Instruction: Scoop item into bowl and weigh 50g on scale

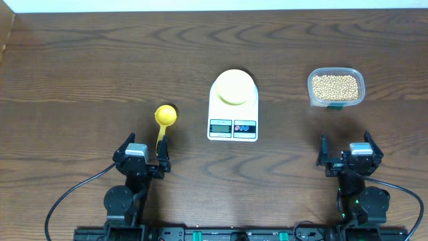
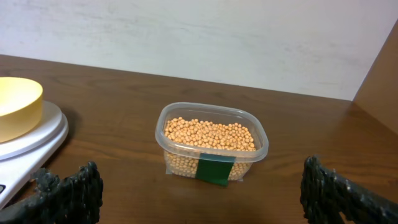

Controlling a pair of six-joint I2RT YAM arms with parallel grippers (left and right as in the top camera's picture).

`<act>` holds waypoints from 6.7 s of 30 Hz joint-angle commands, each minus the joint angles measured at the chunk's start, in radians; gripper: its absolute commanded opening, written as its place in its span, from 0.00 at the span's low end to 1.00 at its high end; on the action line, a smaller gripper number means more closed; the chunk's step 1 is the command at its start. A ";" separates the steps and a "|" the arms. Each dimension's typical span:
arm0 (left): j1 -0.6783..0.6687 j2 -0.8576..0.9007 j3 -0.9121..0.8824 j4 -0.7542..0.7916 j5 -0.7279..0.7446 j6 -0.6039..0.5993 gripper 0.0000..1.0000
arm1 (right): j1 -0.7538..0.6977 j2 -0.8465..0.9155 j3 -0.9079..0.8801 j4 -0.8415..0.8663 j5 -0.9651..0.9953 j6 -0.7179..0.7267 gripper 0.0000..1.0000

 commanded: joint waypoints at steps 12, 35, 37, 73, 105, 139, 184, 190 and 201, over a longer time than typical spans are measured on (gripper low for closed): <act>-0.001 0.003 -0.015 -0.038 0.005 -0.001 0.83 | -0.013 -0.006 -0.002 -0.005 0.000 -0.014 0.99; -0.001 0.003 -0.015 -0.038 0.005 -0.001 0.83 | -0.013 -0.006 -0.002 -0.005 0.000 -0.014 0.99; -0.001 0.003 -0.015 -0.038 0.005 -0.001 0.83 | -0.013 -0.006 -0.002 -0.005 0.000 -0.014 0.99; -0.001 0.003 -0.015 -0.038 0.005 -0.001 0.84 | -0.013 -0.006 -0.002 -0.005 0.000 -0.014 0.99; -0.001 0.003 -0.015 -0.038 0.005 -0.001 0.84 | -0.013 -0.006 -0.002 -0.005 0.000 -0.014 0.99; -0.001 0.003 -0.001 0.011 -0.074 -0.001 0.84 | -0.013 -0.006 -0.002 -0.005 0.000 -0.014 0.99; -0.001 0.743 0.840 -0.333 -0.231 0.011 0.84 | -0.013 -0.006 -0.002 -0.005 0.000 -0.014 0.99; -0.001 0.890 1.046 -0.567 -0.232 0.002 0.84 | -0.013 -0.006 -0.002 -0.005 0.000 -0.014 0.99; -0.001 1.180 1.357 -0.906 -0.231 -0.047 0.84 | -0.013 -0.006 -0.002 -0.005 0.000 -0.014 0.99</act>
